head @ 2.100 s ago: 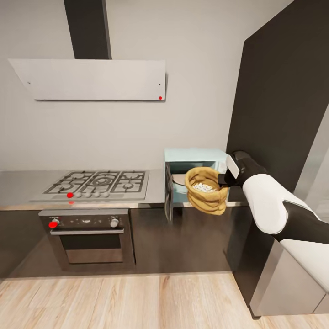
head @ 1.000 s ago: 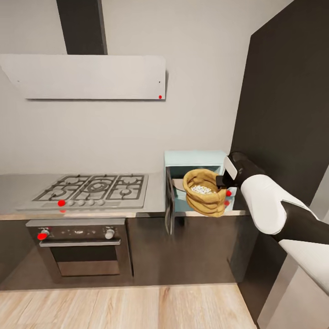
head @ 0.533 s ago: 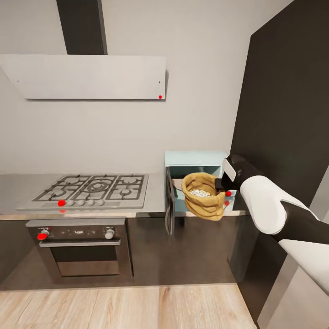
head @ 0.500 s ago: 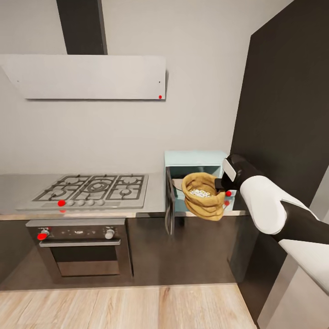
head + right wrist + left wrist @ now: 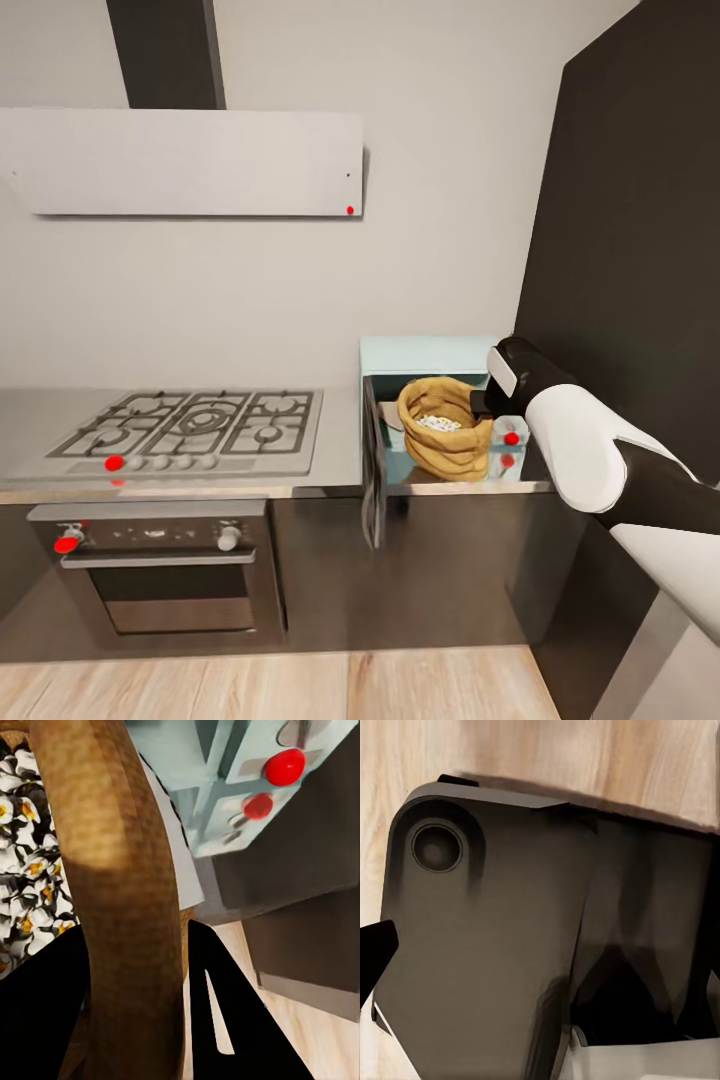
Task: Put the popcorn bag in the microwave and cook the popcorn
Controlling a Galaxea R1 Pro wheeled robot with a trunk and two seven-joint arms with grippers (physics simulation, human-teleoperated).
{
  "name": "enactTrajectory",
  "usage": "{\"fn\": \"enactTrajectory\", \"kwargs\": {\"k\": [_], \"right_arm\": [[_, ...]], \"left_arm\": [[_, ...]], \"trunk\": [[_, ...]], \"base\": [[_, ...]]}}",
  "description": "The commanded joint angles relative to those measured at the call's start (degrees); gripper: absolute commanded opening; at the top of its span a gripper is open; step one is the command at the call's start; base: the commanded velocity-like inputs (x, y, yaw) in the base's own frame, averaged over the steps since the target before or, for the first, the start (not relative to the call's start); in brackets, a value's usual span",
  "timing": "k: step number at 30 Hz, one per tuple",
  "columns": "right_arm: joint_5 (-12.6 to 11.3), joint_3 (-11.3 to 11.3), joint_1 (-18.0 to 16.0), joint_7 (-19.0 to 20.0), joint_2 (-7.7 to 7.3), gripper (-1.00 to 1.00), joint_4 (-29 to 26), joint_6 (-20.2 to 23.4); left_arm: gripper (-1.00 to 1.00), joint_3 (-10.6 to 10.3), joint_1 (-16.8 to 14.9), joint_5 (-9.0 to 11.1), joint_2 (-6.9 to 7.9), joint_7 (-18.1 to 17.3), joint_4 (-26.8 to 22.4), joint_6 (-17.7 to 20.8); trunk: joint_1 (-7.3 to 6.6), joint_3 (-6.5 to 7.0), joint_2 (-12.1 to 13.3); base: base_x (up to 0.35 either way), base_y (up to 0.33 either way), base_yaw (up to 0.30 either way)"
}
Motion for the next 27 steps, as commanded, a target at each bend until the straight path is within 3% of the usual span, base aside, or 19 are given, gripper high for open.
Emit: {"fn": "enactTrajectory", "kwargs": {"k": [1,9,23,27], "right_arm": [[0.52,-0.43,-0.04,0.03,0.06,-1.0,-0.08,0.2],[0.55,-0.42,-0.04,0.03,0.06,-1.0,-0.08,0.2],[0.31,-0.23,-0.04,-0.06,0.14,-1.0,0.02,0.2],[0.34,-0.23,-0.04,-0.06,0.15,-1.0,0.02,0.2]], "left_arm": [[1.0,0.2,0.03,0.28,-0.02,-0.04,-0.08,-0.07],[1.0,0.2,0.02,0.28,-0.02,-0.04,-0.08,-0.07],[1.0,0.2,0.02,0.27,-0.02,-0.04,-0.08,-0.07],[1.0,0.19,0.04,0.27,-0.02,-0.07,-0.08,-0.05]], "trunk": [[0.04,-0.06,-0.04],[0.04,-0.06,-0.04],[0.04,-0.06,-0.04],[0.04,-0.06,-0.04]], "base": [[0.282,0.0,0.0],[0.238,0.0,0.0],[0.009,0.0,0.0],[0.2,0.0,0.0]]}}
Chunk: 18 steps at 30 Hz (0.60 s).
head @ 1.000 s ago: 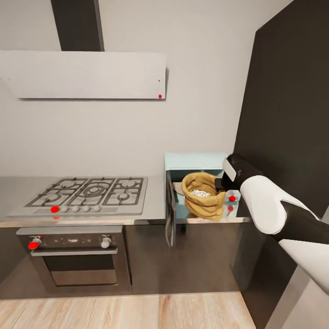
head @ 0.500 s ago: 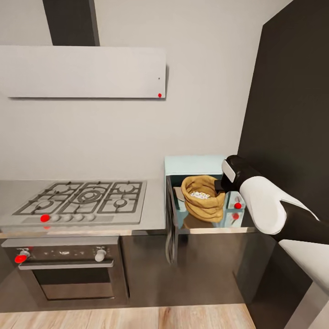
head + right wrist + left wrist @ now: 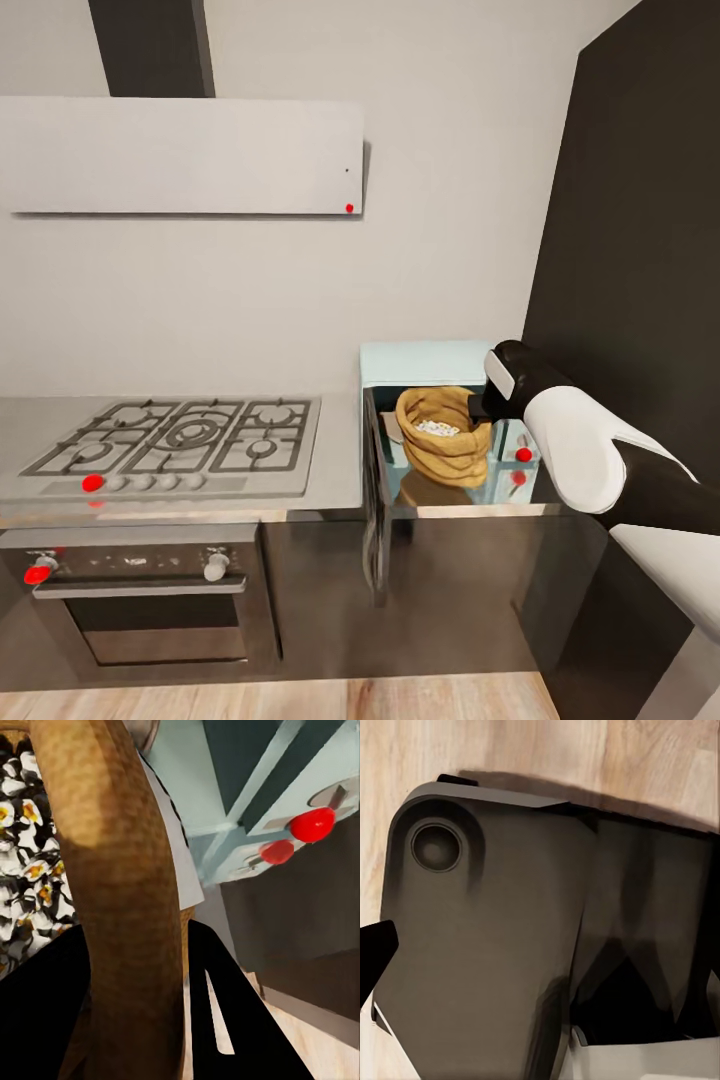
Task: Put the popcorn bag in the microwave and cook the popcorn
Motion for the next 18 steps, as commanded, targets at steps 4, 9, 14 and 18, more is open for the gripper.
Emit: {"fn": "enactTrajectory", "kwargs": {"k": [4,9,14,18], "right_arm": [[0.39,-0.45,-0.07,-0.02,0.05,-1.0,-1.41,0.21],[0.31,-0.53,-0.07,-0.02,0.05,-1.0,-1.33,0.21],[0.28,-0.59,-0.07,-0.02,-0.03,-1.0,-1.25,0.21],[0.28,-0.62,-0.07,-0.02,-0.04,-1.0,-1.23,0.21]], "left_arm": [[1.0,0.21,0.0,0.29,-0.01,-0.02,-0.07,-0.09],[1.0,0.21,0.01,0.29,-0.01,-0.02,-0.07,-0.09],[1.0,0.21,0.01,0.29,-0.01,-0.02,-0.07,-0.1],[1.0,0.21,0.0,0.29,-0.01,-0.02,-0.07,-0.1]], "trunk": [[0.03,-0.05,-0.04],[0.03,-0.05,-0.04],[0.03,-0.05,-0.04],[0.03,-0.05,-0.04]], "base": [[0.286,0.0,0.0],[0.241,0.0,0.0],[0.189,0.0,0.0],[0.131,0.0,0.0]]}}
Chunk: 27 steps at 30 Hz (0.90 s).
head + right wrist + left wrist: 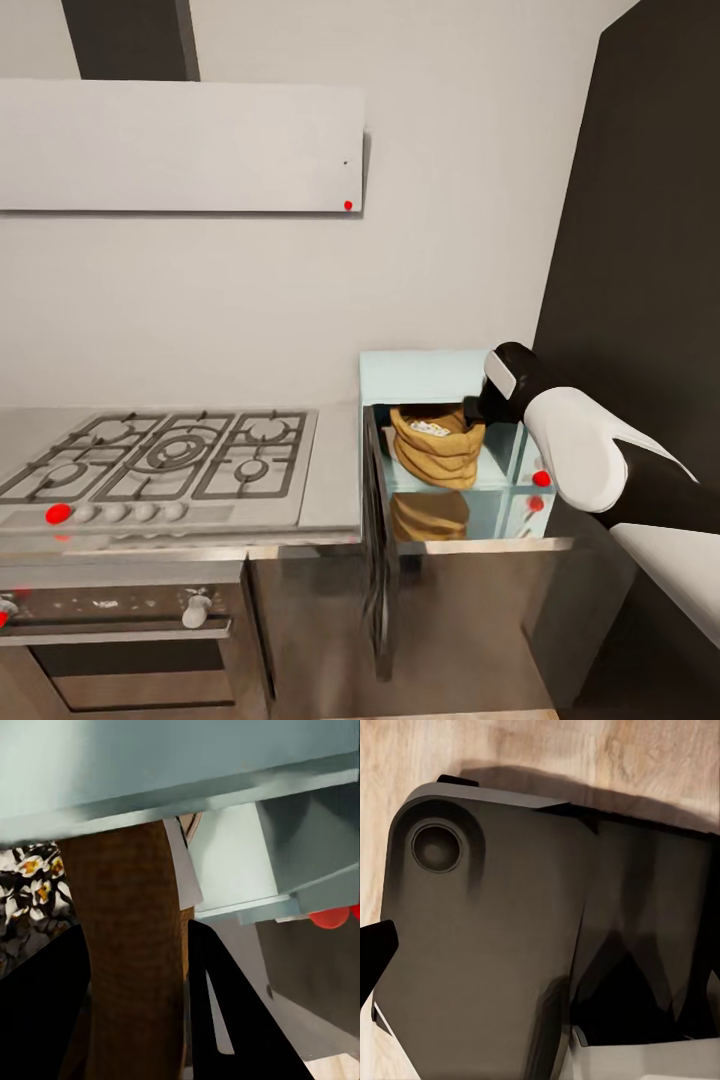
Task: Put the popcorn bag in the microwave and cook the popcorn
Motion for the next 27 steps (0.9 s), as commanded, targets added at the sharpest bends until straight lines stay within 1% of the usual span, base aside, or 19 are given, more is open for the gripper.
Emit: {"fn": "enactTrajectory", "kwargs": {"k": [1,17,21,27], "right_arm": [[3.61,0.72,-0.04,0.0,0.04,-1.0,-2.04,0.22],[3.61,0.73,-0.04,0.0,0.04,-1.0,-2.04,0.22],[3.67,0.73,-0.04,0.0,-0.01,-1.0,-2.04,0.22],[3.62,0.72,-0.04,0.0,-0.05,-1.0,-2.04,0.22]], "left_arm": [[1.0,0.19,0.01,0.28,-0.02,-0.04,-0.06,-0.08],[1.0,0.19,0.01,0.28,-0.02,-0.04,-0.06,-0.08],[1.0,0.19,0.03,0.28,-0.02,-0.04,-0.06,-0.08],[1.0,0.19,0.03,0.28,-0.02,-0.04,-0.06,-0.08]], "trunk": [[0.01,-0.06,-0.03],[0.01,-0.06,-0.03],[0.01,-0.06,-0.03],[0.01,-0.06,-0.03]], "base": [[0.031,0.0,0.0],[0.002,0.0,0.0],[0.11,0.0,0.0],[0.023,0.0,0.0]]}}
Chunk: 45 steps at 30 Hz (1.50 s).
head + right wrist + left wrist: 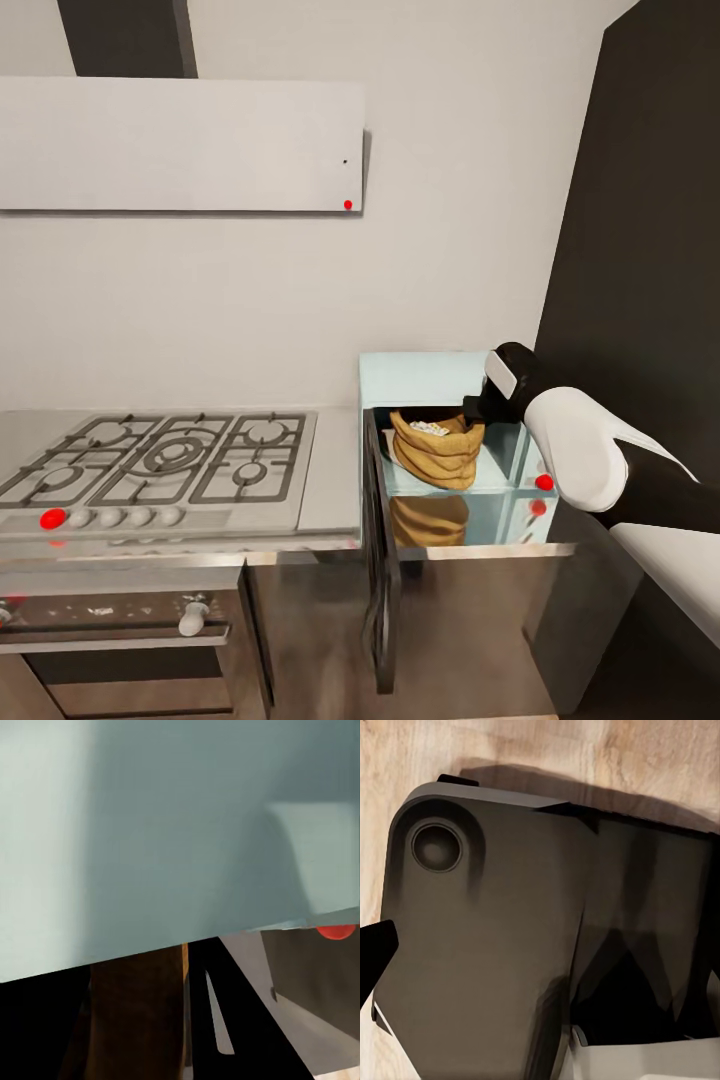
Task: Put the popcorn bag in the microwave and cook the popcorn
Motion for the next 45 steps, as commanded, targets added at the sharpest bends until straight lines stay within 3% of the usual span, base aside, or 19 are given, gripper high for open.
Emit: {"fn": "enactTrajectory", "kwargs": {"k": [1,16,17,45], "right_arm": [[4.03,0.92,-0.04,0.0,0.04,-1.0,-2.05,0.23],[4.1,0.92,-0.04,0.0,0.04,-1.0,-2.05,0.23],[4.1,0.92,-0.04,0.0,0.04,1.0,-2.05,0.23],[4.0,0.92,-0.04,0.19,0.01,1.0,-2.14,0.23]], "left_arm": [[1.0,0.19,0.0,0.28,-0.02,-0.04,-0.07,-0.07],[1.0,0.19,0.0,0.28,-0.02,-0.04,-0.07,-0.07],[1.0,0.19,0.0,0.28,-0.02,-0.04,-0.07,-0.07],[1.0,0.19,0.0,0.28,-0.02,-0.04,-0.07,0.01]], "trunk": [[0.01,-0.06,-0.03],[0.01,-0.06,-0.03],[0.01,-0.06,-0.03],[0.01,-0.06,-0.03]], "base": [[0.002,0.0,0.0],[0.0,0.0,0.0],[0.0,0.0,0.0],[-0.002,0.0,0.0]]}}
